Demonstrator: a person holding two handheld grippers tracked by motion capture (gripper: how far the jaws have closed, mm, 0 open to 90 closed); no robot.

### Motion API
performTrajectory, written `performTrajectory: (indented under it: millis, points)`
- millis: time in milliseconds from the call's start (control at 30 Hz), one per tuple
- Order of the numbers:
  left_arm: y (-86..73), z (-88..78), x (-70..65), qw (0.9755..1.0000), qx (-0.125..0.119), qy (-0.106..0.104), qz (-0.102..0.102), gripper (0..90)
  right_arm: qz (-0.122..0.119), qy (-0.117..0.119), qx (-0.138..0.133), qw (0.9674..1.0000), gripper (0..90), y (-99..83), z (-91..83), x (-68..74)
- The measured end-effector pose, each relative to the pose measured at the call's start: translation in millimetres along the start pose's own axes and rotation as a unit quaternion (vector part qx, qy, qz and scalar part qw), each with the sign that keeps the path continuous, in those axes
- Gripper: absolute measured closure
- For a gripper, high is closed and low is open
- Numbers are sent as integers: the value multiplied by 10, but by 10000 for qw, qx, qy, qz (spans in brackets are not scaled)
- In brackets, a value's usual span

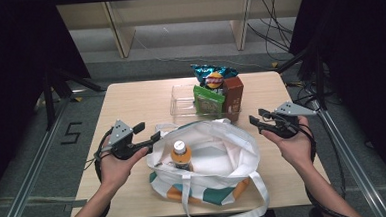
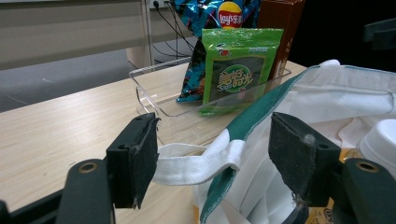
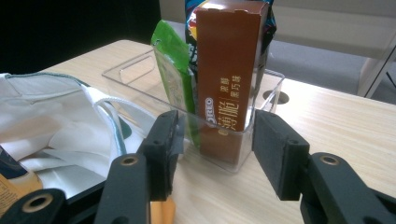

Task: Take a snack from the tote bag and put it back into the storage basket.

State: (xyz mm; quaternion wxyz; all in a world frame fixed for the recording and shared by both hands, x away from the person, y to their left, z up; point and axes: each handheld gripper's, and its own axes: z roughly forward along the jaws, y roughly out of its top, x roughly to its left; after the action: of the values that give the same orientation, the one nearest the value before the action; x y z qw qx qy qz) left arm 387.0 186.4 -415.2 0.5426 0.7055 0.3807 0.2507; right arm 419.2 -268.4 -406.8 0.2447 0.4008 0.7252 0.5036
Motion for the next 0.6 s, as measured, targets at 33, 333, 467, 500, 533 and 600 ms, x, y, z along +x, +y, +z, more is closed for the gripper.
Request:
performTrajectory:
  millis: [33,333,467,500,533,600]
  points:
    - [2,-8,-3,10000,0,-8,3,325,41,-3,-2,10000,520,-4,-7,9]
    - [39,-144,-104,9999,-88,-142,-14,325,56,-89,28,9999,519,-36,-68,-9]
    - [36,-268,-168,9996,-155,-233,-19,324,74,-118,32,9999,518,-40,-90,-39]
    - [33,-293,-190,9994,-188,-276,-37,324,64,-148,18,9999,518,-43,-99,-48]
    - [31,-316,-208,9993,-212,-320,-12,323,-9,-138,12,9999,518,-39,-104,-71]
    - [27,-360,-249,9990,-203,-389,-46,324,116,-144,-33,9998,518,-43,-113,-68]
